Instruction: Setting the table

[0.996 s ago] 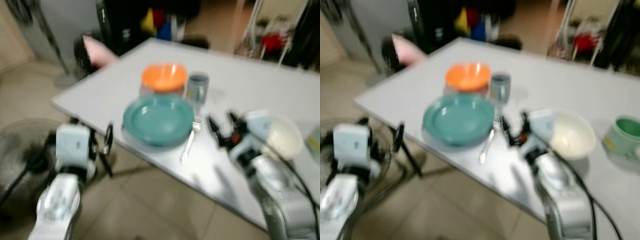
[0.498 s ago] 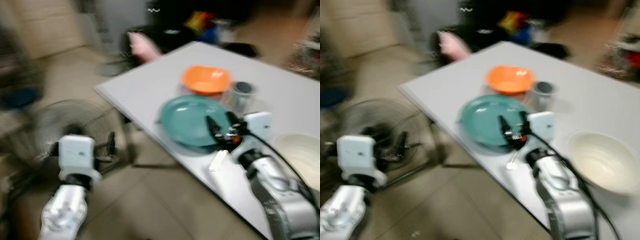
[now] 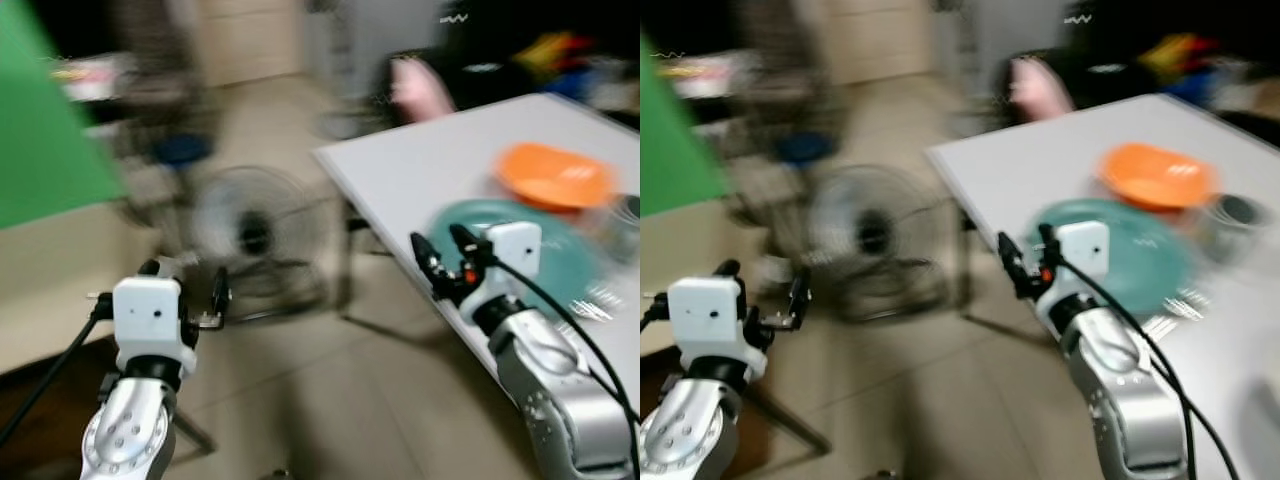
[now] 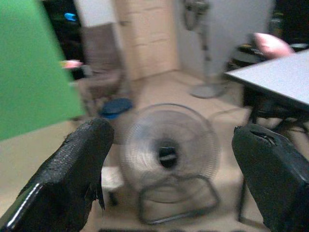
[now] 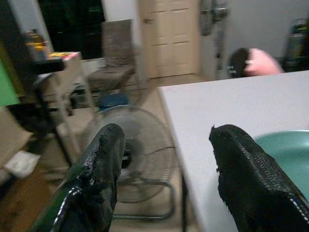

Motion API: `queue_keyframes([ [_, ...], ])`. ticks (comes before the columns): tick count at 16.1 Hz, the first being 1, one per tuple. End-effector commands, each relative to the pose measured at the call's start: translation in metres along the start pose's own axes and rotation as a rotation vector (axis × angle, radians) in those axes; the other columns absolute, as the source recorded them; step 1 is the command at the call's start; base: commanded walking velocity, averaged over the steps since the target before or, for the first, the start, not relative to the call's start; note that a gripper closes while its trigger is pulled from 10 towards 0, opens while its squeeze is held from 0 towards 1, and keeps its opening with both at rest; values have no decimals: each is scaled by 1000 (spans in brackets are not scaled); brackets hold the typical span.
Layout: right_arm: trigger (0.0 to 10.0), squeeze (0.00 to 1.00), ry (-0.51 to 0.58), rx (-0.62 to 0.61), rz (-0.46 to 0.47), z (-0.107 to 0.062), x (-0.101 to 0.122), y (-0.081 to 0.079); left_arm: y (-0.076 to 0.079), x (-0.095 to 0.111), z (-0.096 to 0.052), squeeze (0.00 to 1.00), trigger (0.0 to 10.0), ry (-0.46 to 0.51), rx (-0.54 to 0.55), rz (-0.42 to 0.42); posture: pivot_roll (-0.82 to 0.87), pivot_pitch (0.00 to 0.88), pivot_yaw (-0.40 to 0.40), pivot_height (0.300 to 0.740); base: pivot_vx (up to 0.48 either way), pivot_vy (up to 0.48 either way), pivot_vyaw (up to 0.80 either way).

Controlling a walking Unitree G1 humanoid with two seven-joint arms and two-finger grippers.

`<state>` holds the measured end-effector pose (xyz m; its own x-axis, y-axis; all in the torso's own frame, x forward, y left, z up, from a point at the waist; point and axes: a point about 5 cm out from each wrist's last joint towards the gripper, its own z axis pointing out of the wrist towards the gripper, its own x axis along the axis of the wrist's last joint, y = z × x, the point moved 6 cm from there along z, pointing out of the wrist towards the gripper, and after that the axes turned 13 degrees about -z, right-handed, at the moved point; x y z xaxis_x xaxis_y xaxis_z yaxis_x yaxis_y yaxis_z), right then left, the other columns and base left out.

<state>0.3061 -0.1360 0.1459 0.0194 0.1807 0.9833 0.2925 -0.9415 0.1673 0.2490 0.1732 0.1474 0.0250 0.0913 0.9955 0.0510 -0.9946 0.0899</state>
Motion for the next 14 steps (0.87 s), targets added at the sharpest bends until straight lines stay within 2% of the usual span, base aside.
queue_keyframes([
  [1, 10000, 0, 19, 17, 16, 3, 5, -4, -3, 3, 0, 0, 10000, 11, 16, 11, -84, 0, 42, 740, 0, 0, 800],
  [3, 10000, 0, 19, 11, 89, 5, 3, -7, -7, 4, 0, 0, 10000, 11, 27, 19, -85, 0, 42, 740, 0, 261, 400],
  [8, 10000, 0, 8, 5, 99, 5, 1, -7, -7, 5, 1, 0, 10000, 12, 25, 23, -81, 0, 46, 740, 0, 263, 0],
  [9, 10000, 0, -62, -97, 91, 4, -15, 3, -13, 7, 3, 0, 10000, 10, 23, 41, -77, 0, 52, 740, 0, 292, 0],
  [10, 10000, 0, -75, -132, 66, 4, -19, 7, -16, 8, 5, 0, 10000, 6, 20, 55, -83, 0, 65, 740, 0, 319, 0],
  [11, 10000, 0, -59, -138, 42, 4, -16, 10, -15, 9, 7, 0, 10000, 8, 14, 57, -83, 0, 67, 740, 0, 330, 0],
  [14, 10000, 0, -53, -103, 83, 0, -16, 8, -12, 10, 9, 0, 10000, 11, -1, 59, -87, 0, 62, 740, 0, 336, 0],
])
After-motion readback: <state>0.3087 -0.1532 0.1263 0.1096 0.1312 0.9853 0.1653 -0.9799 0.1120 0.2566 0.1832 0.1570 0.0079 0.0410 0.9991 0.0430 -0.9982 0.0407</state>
